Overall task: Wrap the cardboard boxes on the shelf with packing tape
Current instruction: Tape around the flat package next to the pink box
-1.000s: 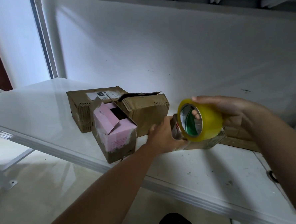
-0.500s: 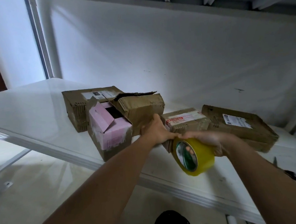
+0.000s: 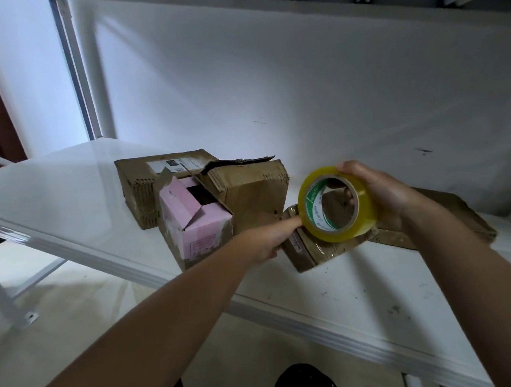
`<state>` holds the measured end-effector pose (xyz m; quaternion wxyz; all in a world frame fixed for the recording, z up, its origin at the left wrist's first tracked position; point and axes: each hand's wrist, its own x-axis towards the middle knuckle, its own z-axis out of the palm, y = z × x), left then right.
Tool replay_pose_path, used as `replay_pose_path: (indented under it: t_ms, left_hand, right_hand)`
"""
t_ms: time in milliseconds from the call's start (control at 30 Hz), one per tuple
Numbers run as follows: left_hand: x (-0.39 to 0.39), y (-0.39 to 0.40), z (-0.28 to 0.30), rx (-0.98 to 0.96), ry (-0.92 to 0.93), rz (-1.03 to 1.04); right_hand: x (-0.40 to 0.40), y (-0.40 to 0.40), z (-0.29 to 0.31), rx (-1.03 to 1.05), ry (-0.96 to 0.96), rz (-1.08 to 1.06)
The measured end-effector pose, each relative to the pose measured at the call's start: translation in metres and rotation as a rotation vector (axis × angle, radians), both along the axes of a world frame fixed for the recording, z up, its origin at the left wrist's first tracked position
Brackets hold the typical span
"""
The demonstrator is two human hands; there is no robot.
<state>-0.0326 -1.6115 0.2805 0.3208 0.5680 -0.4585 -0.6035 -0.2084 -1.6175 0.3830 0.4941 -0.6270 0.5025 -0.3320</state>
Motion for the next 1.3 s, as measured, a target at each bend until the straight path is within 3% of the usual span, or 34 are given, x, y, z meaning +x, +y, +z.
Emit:
replay_pose_path:
  t_ms: [133, 333, 467, 633, 767, 867, 1100, 1300]
  left_hand:
    - [0.001, 0.003, -0.005, -0.151, 0.107, 0.028]
    - [0.012, 0.012, -0.02, -0.561, -0.514, -0.068]
    - [0.005, 0.013, -0.028, -0.641, -0.67, -0.006]
    - [-0.001, 0.011, -0.026, -0.685, -0.742, 0.119]
    - [0.01, 0.004, -0.018, -0.554, -0.576, 0.091]
    - [0.015, -0.003, -0.016, -0.494, -0.592, 0.044]
    - [0.017, -0.009, -0.007, -0.411, -0.554, 0.022]
    - [0.022, -0.01, 0.009, -0.277, -0.298, 0.064]
  right_hand:
    - [-0.002, -0.002, -0.003, 0.022, -0.008, -0.048]
    - [0.017, 0.0, -0.007, -0.012, 0.088, -0.063]
    - [0.032, 0.0, -0.008, -0.042, 0.123, -0.064]
    - [0.031, 0.003, -0.01, 0.023, 0.083, 0.096]
    - [0.024, -0.001, 0.016, 0.3, 0.337, 0.146]
    - [0.012, 0.007, 0.007, 0.374, 0.529, 0.177]
    - [0.001, 0.024, -0.03, 0.447, 0.532, 0.171]
    - [-0.007, 0.02, -0.001, 0.179, 0.261, 0.169]
